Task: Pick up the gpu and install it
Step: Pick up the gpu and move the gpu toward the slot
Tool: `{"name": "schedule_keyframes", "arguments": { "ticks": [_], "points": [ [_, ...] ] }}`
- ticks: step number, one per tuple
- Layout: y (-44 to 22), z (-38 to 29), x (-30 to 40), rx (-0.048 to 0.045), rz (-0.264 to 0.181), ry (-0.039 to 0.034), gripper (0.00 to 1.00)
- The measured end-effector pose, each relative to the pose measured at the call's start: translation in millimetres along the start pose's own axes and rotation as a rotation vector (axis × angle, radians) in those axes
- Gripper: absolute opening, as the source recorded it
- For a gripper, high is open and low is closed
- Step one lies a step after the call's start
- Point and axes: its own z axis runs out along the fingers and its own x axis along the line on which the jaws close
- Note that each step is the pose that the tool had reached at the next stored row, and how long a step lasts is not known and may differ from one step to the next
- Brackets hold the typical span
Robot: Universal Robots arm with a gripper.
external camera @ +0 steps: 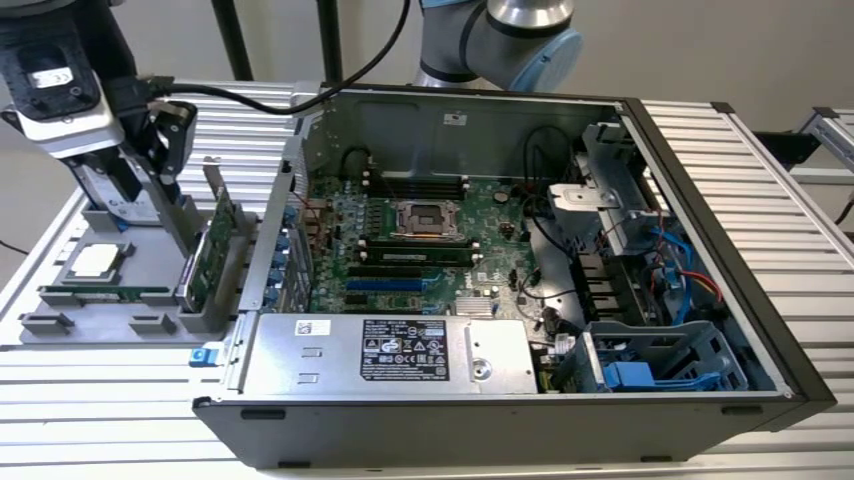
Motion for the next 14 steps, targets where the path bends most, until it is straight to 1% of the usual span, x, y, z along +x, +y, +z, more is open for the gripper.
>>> {"name": "schedule_keyframes", "arguments": {
  "ticks": [14],
  "points": [
    [-0.3,6.7,0.1,0.0001,0.000,0.0008,1.00]
  ]
}}
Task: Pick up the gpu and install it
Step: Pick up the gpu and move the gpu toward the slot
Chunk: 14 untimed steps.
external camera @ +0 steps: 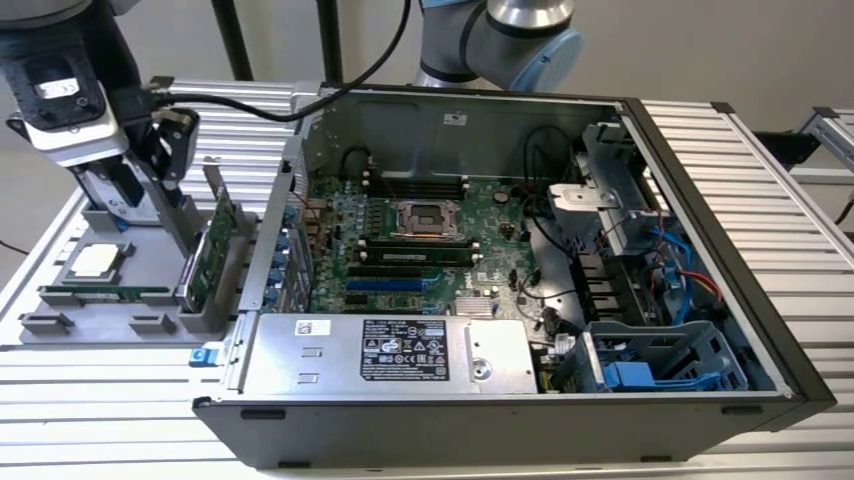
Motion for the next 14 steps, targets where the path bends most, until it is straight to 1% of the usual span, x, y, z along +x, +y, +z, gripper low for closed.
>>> {"name": "schedule_keyframes", "arguments": {
  "ticks": [14],
  "points": [
    [-0.6,12.9,-0.3,0.0001,0.000,0.0001,1.00]
  ]
}}
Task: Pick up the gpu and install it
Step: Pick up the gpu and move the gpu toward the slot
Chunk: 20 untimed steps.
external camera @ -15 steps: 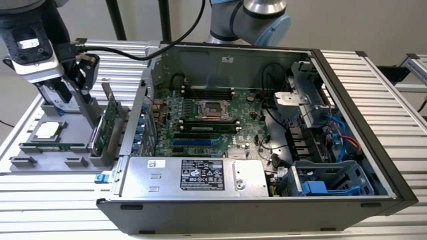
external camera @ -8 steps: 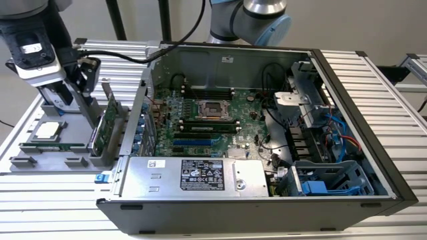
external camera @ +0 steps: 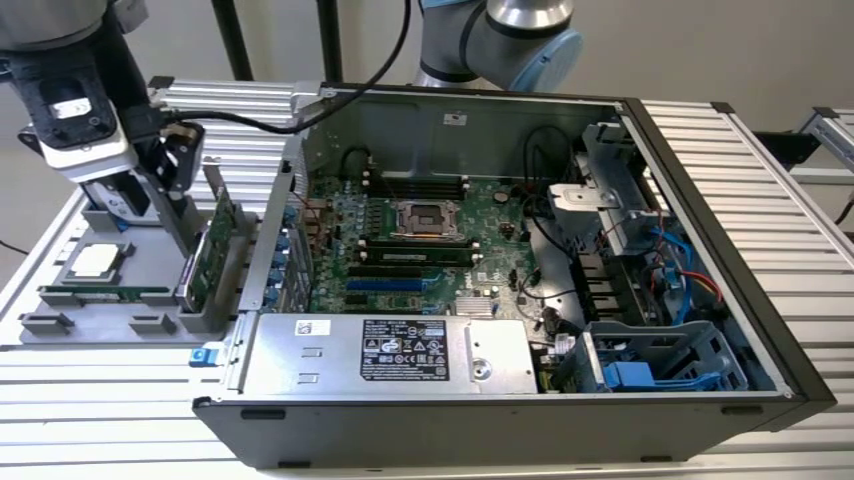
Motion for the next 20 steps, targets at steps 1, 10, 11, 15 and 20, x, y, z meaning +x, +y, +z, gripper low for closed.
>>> {"name": "schedule_keyframes", "arguments": {
  "ticks": [1,10,11,15,20],
  "points": [
    [0.0,0.8,-0.2,0.0000,0.000,0.0000,1.00],
    [-0.3,7.7,-1.6,-0.0001,0.000,-0.0001,1.00],
    [-0.3,8.6,-1.6,-0.0002,0.000,-0.0002,1.00],
    [-0.5,12.0,-1.7,-0.0001,0.000,-0.0001,1.00],
    [-0.7,16.3,-1.8,0.0000,0.000,-0.0001,1.00]
  ]
}}
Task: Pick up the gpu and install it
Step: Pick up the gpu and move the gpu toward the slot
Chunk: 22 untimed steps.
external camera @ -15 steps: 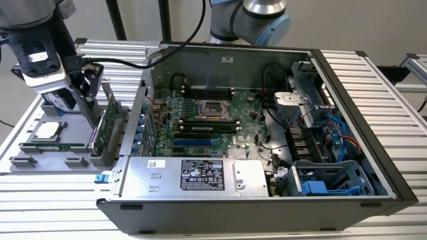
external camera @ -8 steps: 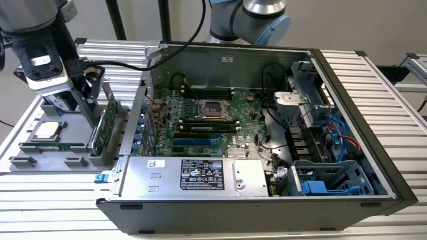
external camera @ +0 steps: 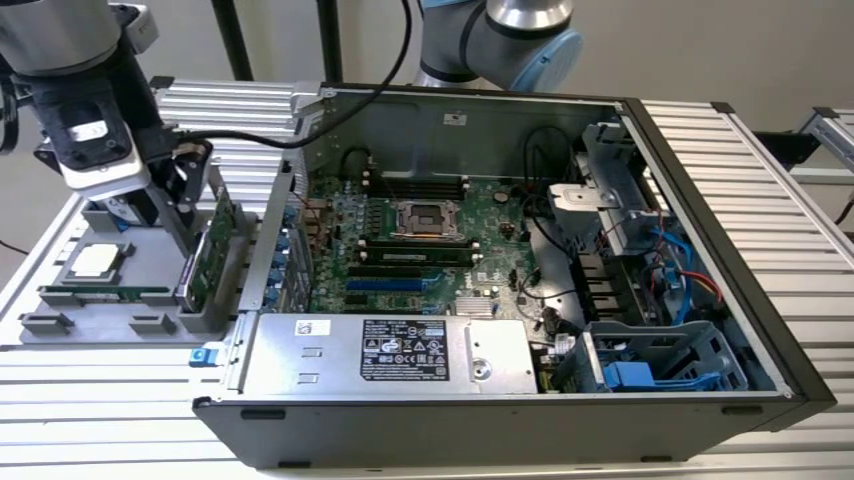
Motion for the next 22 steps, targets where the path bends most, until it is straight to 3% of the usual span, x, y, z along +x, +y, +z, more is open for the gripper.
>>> {"name": "schedule_keyframes", "arguments": {
  "ticks": [22],
  "points": [
    [-0.6,17.8,-3.7,0.0000,0.000,0.0000,1.00]
  ]
}}
